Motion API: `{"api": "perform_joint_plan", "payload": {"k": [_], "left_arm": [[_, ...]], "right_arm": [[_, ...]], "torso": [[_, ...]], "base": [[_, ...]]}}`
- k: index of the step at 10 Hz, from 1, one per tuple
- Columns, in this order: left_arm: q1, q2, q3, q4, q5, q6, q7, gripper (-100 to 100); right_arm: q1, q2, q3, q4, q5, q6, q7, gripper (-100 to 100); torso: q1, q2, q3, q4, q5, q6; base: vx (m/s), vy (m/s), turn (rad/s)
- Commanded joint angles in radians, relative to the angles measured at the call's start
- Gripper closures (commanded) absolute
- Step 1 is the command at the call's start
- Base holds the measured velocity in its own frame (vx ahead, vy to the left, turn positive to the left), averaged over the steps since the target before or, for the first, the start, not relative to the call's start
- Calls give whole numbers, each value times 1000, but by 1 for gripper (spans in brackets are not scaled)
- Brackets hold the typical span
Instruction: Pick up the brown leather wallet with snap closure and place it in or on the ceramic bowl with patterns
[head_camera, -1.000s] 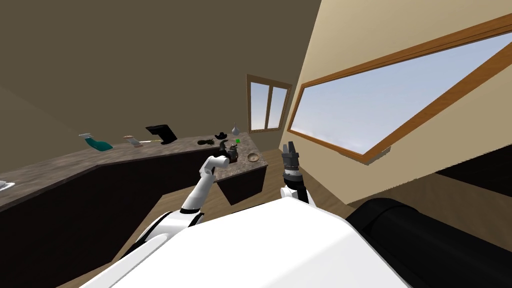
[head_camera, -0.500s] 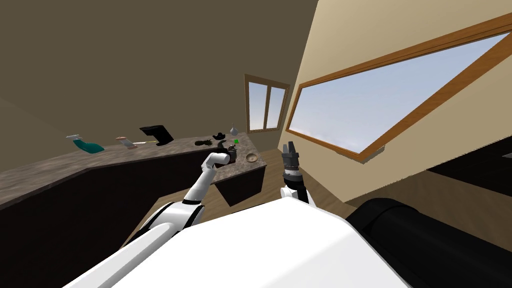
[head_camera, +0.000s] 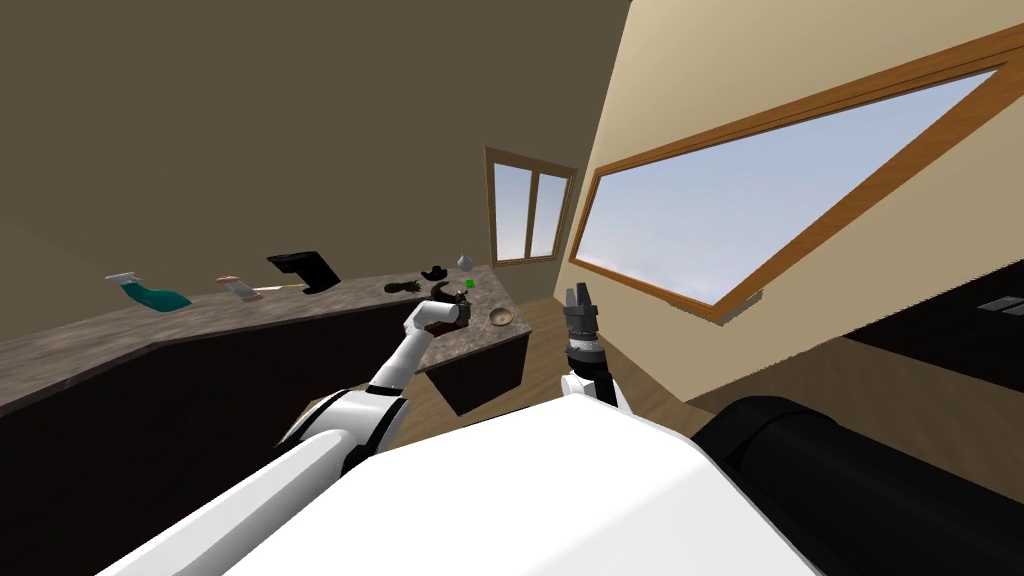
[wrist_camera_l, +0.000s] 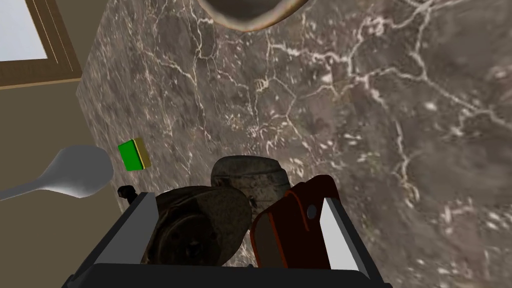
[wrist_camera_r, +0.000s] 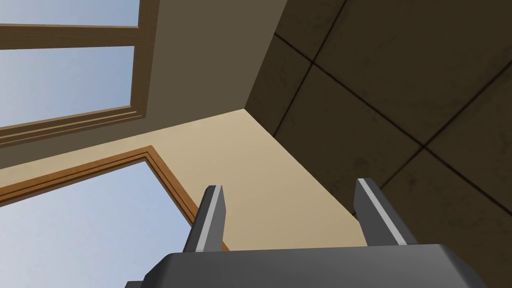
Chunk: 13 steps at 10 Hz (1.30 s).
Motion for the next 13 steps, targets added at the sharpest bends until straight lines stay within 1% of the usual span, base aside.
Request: {"api": "perform_joint_plan", "payload": {"k": [1,2,3,4,5,6,7,8,9,11,12,13], "left_arm": [[-24,4,0,49,6,45,9,-100],[-64,17,0,79,19,75,26,-100],[-65,17,0,109,19,103,26,-100],[-104,30,1,141,32,132,42,-100],[-104,30,1,162,32,159,42,-100],[-104,30,1,180,32,159,42,-100],[-141,43,3,210,44,207,59,-100],[-141,43,3,234,44,212,59,-100],[-176,58,5,267,56,253,75,-100],[-176,58,5,305,56,262,75,-100],[-209,73,7,333,67,309,92,-100],[-209,73,7,353,67,309,92,-100]], "right_arm": [[0,0,0,0,0,0,0,0],[0,0,0,0,0,0,0,0],[0,0,0,0,0,0,0,0],[0,0,0,0,0,0,0,0],[0,0,0,0,0,0,0,0],[0,0,0,0,0,0,0,0],[0,0,0,0,0,0,0,0],[0,0,0,0,0,0,0,0],[0,0,0,0,0,0,0,0],[0,0,0,0,0,0,0,0],[0,0,0,0,0,0,0,0],[0,0,0,0,0,0,0,0]], "torso": [[0,0,0,0,0,0],[0,0,0,0,0,0],[0,-1,0,0,0,0],[0,-1,0,0,0,0],[0,-1,0,0,0,0],[0,-1,-1,0,0,0],[0,0,0,0,0,0],[0,0,0,0,0,0],[0,0,0,0,0,0],[0,-1,-1,0,0,0],[0,0,0,0,0,0],[0,0,0,0,0,0]], "base": [[21,-10,-35],[29,-14,-65],[25,-11,-23],[28,-20,-38],[29,-13,-23],[15,-3,1],[24,-14,-41],[26,-11,-27],[40,-11,-45],[24,-8,-10],[21,-8,-42],[23,-9,-24]]}}
